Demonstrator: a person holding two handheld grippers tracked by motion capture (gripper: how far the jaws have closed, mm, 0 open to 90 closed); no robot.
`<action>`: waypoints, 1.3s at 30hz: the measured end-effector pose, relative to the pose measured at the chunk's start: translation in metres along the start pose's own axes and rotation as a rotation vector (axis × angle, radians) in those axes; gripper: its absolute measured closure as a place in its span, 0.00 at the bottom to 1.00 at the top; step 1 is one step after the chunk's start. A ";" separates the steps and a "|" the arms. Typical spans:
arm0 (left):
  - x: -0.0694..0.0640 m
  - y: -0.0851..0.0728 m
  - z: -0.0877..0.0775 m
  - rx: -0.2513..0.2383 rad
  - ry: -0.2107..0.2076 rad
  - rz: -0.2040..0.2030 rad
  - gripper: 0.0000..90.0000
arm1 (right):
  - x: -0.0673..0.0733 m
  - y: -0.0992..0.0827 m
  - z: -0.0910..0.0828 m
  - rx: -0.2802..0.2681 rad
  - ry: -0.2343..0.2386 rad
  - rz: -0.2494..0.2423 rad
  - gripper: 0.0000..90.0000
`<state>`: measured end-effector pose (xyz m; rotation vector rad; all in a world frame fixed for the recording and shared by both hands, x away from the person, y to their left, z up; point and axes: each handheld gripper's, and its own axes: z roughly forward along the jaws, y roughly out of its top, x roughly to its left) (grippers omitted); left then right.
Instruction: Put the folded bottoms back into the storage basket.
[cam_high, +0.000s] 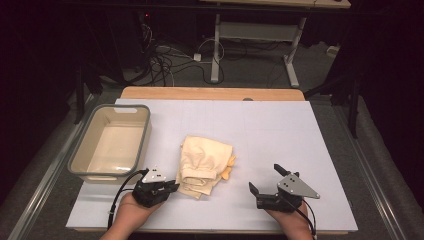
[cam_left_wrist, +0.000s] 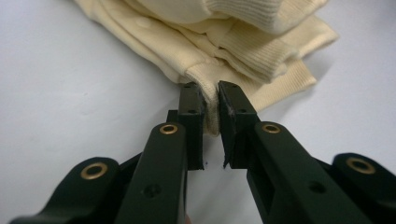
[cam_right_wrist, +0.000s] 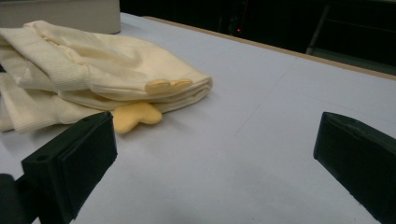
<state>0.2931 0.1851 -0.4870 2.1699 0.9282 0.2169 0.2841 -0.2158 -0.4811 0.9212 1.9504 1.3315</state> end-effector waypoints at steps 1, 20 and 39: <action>0.002 -0.002 -0.002 -0.005 0.006 -0.004 0.87 | 0.000 0.000 0.000 0.000 0.001 0.000 0.00; -0.001 -0.011 -0.005 -0.139 0.024 0.034 0.51 | 0.002 0.000 0.003 0.006 0.022 -0.011 0.00; -0.003 -0.005 0.002 -0.149 0.033 0.046 0.00 | 0.011 0.010 0.022 0.032 0.102 0.038 0.01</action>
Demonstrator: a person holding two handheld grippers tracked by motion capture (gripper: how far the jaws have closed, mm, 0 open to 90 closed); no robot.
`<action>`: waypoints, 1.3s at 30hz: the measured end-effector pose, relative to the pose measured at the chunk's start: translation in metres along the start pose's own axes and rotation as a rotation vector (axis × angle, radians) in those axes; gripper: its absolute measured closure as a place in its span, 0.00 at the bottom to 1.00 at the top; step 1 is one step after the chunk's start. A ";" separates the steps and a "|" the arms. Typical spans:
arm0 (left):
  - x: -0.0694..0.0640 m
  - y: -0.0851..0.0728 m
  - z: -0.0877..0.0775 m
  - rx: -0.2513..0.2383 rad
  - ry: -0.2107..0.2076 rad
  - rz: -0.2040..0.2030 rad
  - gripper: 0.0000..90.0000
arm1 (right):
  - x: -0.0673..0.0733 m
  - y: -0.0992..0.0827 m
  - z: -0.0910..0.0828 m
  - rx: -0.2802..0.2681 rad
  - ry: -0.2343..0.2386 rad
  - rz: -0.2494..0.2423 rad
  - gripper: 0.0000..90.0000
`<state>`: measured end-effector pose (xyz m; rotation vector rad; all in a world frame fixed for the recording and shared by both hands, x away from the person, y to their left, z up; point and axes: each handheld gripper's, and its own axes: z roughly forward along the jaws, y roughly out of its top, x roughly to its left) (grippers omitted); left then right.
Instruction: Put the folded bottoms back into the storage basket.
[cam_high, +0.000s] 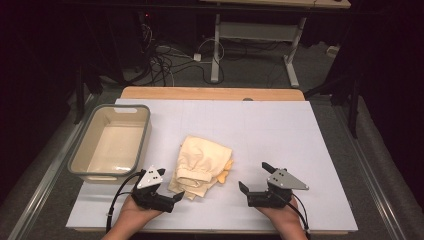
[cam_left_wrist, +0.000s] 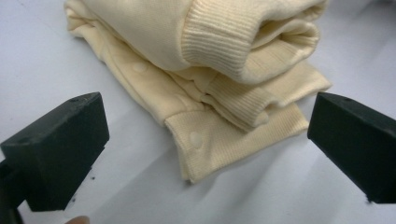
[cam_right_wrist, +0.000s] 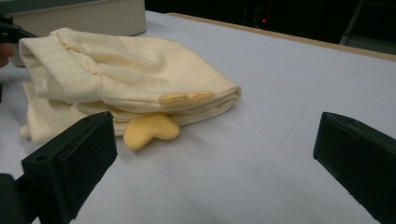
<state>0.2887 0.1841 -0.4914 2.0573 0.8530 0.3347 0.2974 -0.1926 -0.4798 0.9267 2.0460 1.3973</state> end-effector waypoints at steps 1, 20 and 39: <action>0.000 0.000 0.000 -0.003 0.001 -0.002 0.00 | 0.000 0.001 0.002 0.005 0.004 0.008 0.01; 0.001 -0.002 0.001 -0.011 -0.001 -0.010 0.00 | -0.012 0.028 0.051 0.108 0.016 0.073 0.10; 0.001 -0.002 0.001 -0.012 -0.012 -0.010 0.00 | -0.024 0.057 0.102 0.178 0.046 0.091 0.55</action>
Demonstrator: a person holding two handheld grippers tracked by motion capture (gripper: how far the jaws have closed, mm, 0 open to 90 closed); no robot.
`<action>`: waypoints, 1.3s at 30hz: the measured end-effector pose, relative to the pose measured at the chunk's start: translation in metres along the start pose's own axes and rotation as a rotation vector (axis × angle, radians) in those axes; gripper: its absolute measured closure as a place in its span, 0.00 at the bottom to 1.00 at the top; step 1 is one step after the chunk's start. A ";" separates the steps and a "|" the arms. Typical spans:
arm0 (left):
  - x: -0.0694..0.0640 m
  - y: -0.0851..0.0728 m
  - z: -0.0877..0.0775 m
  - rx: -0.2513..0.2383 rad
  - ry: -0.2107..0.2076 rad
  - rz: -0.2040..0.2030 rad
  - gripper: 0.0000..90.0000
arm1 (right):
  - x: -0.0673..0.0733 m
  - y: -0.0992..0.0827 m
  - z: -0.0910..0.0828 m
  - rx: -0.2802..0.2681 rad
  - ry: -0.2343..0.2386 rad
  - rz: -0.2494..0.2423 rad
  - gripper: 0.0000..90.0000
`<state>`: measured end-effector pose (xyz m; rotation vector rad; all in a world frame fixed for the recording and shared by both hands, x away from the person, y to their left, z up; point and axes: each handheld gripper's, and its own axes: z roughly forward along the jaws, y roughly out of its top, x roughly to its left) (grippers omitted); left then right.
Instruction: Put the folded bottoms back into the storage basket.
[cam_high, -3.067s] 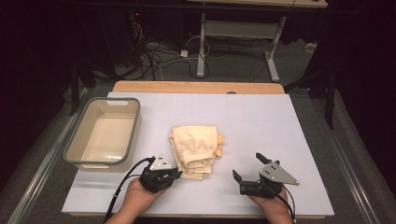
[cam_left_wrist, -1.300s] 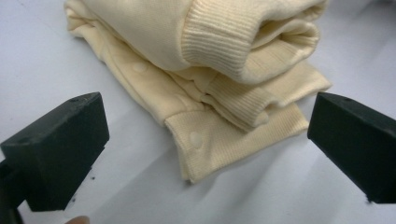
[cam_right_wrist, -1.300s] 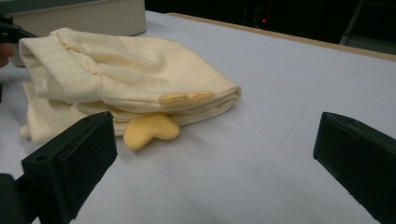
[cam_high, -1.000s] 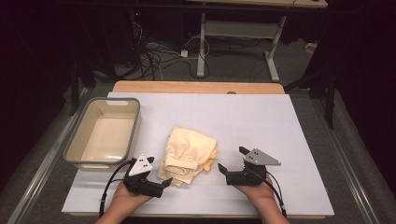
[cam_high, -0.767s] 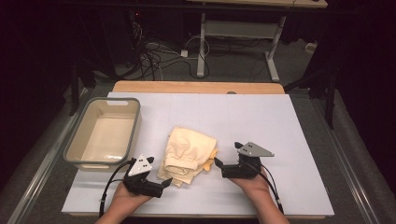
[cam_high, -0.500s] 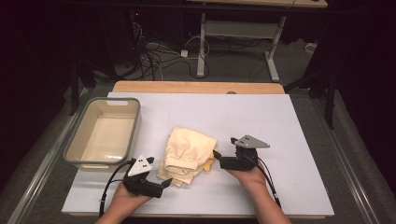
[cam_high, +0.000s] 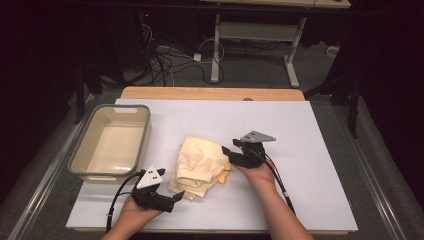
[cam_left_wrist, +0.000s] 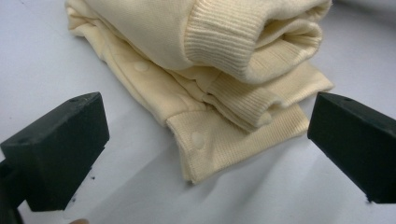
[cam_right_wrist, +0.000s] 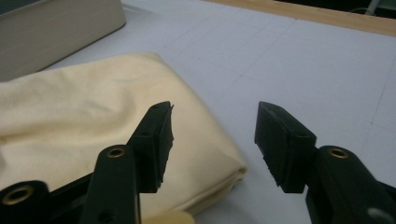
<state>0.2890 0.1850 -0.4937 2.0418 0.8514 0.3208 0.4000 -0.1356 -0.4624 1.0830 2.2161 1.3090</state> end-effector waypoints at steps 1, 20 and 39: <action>0.000 0.000 0.000 0.000 -0.001 0.000 0.00 | -0.001 0.001 0.002 0.002 0.001 0.007 0.56; 0.000 0.000 0.000 0.003 0.000 -0.001 0.00 | -0.015 -0.010 0.029 0.194 0.048 0.069 0.55; 0.001 0.001 -0.001 0.034 0.010 -0.018 0.00 | -0.006 -0.019 0.024 0.160 0.109 0.036 0.87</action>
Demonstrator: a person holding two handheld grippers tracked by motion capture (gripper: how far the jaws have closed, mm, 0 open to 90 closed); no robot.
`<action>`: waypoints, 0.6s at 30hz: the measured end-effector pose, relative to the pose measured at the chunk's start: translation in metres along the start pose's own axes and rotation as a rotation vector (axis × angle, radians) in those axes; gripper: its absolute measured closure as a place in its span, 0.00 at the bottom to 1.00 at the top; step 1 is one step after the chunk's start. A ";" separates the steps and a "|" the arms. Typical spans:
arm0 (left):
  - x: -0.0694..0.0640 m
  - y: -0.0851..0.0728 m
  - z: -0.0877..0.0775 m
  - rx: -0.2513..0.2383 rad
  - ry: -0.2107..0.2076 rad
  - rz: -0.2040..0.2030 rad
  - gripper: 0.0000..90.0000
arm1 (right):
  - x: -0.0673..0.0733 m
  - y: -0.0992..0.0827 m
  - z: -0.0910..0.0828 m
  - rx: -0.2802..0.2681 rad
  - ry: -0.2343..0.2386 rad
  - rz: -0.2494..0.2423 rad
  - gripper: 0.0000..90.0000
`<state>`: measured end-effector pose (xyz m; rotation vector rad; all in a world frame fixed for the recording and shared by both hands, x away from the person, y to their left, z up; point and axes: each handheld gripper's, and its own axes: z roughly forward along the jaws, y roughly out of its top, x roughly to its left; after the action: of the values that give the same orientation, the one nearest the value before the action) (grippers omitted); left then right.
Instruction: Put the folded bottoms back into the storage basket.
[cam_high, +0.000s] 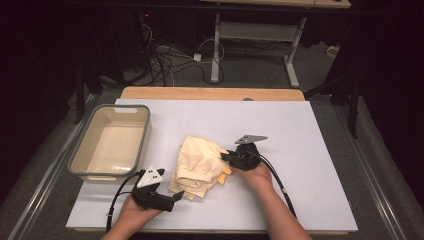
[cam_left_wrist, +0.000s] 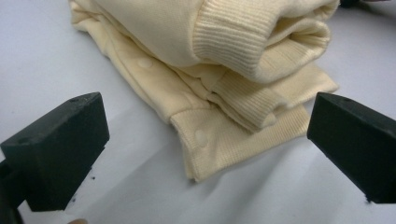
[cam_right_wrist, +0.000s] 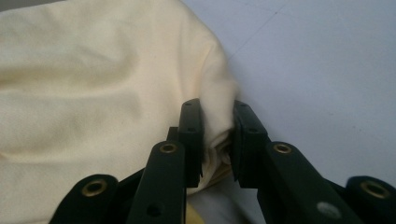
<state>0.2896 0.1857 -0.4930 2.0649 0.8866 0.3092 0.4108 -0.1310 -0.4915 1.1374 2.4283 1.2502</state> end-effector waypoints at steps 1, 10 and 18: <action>0.001 0.000 -0.001 0.016 -0.005 -0.006 0.00 | 0.001 0.000 0.000 -0.002 -0.007 -0.008 0.87; 0.012 0.012 -0.012 0.058 0.003 -0.078 0.47 | 0.003 -0.001 0.000 -0.006 -0.023 -0.020 0.87; 0.018 0.016 -0.003 0.171 0.018 -0.070 0.57 | 0.003 -0.001 0.000 -0.008 -0.022 -0.021 0.87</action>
<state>0.3085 0.1934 -0.4798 2.1843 1.0247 0.2202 0.4079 -0.1294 -0.4915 1.1150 2.4111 1.2332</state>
